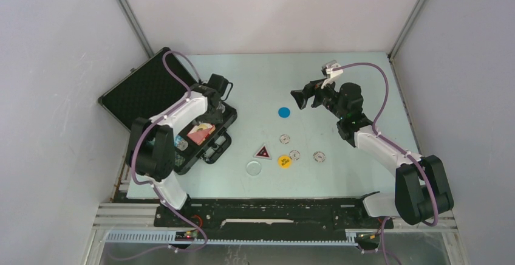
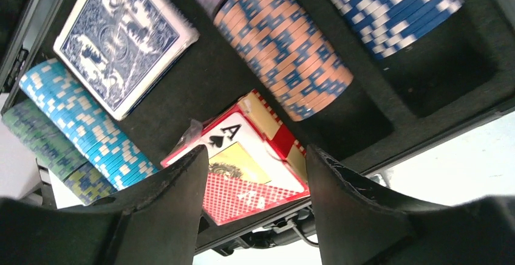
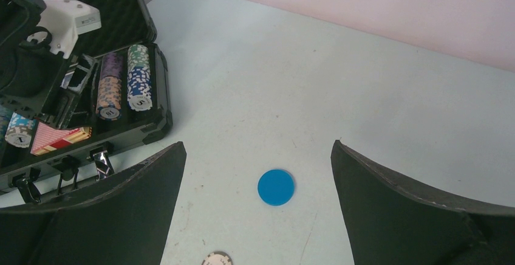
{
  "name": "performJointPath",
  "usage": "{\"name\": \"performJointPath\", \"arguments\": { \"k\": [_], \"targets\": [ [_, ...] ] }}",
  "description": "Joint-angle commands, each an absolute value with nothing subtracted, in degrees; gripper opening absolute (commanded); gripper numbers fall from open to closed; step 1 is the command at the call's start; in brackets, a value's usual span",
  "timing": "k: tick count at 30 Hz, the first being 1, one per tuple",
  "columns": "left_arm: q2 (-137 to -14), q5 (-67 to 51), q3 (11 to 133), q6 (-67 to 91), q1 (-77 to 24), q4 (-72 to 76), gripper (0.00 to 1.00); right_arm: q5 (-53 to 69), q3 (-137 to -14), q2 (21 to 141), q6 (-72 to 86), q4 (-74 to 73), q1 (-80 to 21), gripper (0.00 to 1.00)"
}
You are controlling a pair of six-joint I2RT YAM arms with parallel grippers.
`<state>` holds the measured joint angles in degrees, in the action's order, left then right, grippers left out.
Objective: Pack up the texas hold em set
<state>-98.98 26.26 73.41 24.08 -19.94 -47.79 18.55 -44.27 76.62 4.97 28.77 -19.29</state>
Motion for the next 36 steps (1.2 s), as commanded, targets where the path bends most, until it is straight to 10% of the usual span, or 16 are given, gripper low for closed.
{"name": "performJointPath", "arguments": {
  "k": [1, 17, 36],
  "targets": [
    [-94.81, 29.09, 68.9, 26.57, -18.49, -46.24, 0.65, 18.37, -44.21, 76.38, 4.28, 31.18, -19.76, 1.0],
    [-87.59, 26.43, 65.94, 25.54, -17.49, -44.13, 0.84, 18.55, -44.23, 76.9, 4.65, 31.59, -19.78, 1.0],
    [-91.38, 13.69, 54.65, 32.15, -13.96, -31.9, 0.56, 18.42, -45.35, 77.46, 4.44, 29.97, -19.96, 1.0]
  ]
}}
